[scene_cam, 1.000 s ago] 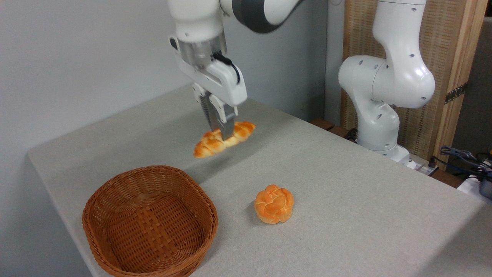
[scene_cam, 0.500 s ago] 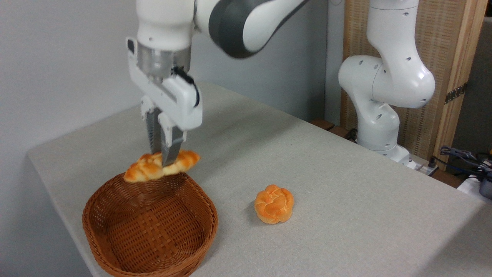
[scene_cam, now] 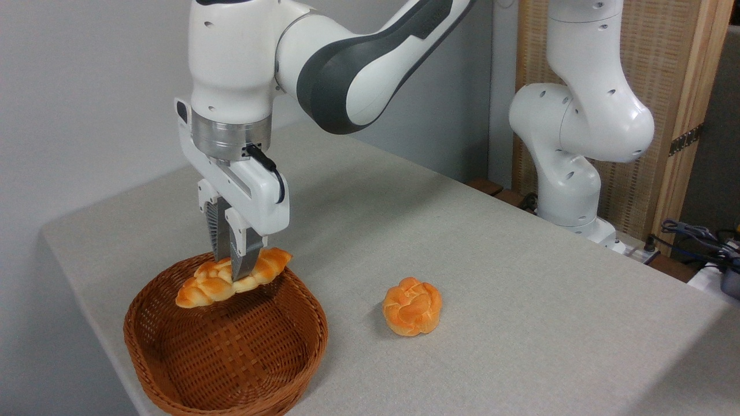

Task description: Put bread into the basket

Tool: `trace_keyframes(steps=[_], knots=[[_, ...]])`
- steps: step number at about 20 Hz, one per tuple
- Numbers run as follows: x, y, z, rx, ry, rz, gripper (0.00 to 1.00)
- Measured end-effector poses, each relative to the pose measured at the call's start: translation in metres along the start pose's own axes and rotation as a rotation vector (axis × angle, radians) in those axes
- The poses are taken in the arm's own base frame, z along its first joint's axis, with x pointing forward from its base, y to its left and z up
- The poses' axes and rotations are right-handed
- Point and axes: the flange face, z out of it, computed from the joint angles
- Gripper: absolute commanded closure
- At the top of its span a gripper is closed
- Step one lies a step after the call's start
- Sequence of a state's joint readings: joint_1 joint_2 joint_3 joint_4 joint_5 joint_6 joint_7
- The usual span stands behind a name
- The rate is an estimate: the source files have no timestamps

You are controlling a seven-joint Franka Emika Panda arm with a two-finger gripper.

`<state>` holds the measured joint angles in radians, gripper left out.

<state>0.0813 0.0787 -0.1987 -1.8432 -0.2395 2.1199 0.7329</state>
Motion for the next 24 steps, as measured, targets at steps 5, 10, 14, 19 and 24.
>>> trace_keyframes(steps=[5,10,14,19,24], knots=[[0.004,-0.003,-0.008,0.005,0.038,-0.016,0.0],[0.006,-0.008,-0.018,0.014,0.07,-0.033,0.0],[-0.006,0.008,-0.045,-0.015,-0.046,0.008,0.0],[-0.021,0.031,-0.098,-0.011,-0.223,-0.024,0.0],[-0.016,0.033,-0.119,0.0,-0.225,-0.037,0.0]])
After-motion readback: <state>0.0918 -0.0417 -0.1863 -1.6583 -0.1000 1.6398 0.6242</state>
